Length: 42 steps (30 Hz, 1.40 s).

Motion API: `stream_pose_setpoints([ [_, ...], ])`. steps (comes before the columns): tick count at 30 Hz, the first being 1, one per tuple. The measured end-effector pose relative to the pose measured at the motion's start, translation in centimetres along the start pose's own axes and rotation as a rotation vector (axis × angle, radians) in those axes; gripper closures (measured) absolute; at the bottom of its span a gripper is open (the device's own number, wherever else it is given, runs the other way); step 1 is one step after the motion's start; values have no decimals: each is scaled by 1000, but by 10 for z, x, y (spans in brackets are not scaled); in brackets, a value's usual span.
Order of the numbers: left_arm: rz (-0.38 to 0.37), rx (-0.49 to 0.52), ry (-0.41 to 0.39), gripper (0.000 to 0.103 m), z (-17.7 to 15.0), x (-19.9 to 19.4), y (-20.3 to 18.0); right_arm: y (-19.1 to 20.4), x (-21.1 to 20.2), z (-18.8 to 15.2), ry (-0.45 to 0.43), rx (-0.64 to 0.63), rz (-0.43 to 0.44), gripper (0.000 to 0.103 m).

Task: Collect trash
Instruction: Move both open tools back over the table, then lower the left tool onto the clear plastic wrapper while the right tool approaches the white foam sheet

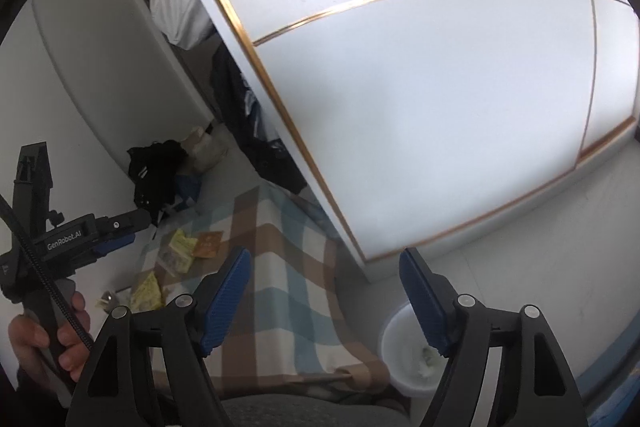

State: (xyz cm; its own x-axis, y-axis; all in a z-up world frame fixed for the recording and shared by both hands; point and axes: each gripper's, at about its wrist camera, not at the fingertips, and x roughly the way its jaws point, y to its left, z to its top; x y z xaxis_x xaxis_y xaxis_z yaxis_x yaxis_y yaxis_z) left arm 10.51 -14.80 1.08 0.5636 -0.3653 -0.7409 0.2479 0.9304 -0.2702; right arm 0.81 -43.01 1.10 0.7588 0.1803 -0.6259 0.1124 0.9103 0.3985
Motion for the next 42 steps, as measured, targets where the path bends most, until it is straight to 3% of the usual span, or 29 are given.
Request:
stream_pose_setpoints([
  [2,26,-23,-51,22,4,-14,20,24,2,4,-17,-40,20,23],
  [8,111,-17,-169,22,8,-48,70,86,13,8,-29,-114,114,18],
  [18,219,-116,-241,21,9,-64,157,176,46,-6,-3,-203,202,10],
  [20,226,-116,-220,15,8,-59,169,190,58,-11,21,-220,214,10],
  [29,241,-217,-170,14,-12,-34,230,238,128,-37,188,-286,235,9],
  [36,225,-302,-81,14,-19,-23,262,253,174,-58,299,-312,214,9],
  [42,281,-273,-101,14,-19,-28,270,259,208,-74,382,-377,200,10],
])
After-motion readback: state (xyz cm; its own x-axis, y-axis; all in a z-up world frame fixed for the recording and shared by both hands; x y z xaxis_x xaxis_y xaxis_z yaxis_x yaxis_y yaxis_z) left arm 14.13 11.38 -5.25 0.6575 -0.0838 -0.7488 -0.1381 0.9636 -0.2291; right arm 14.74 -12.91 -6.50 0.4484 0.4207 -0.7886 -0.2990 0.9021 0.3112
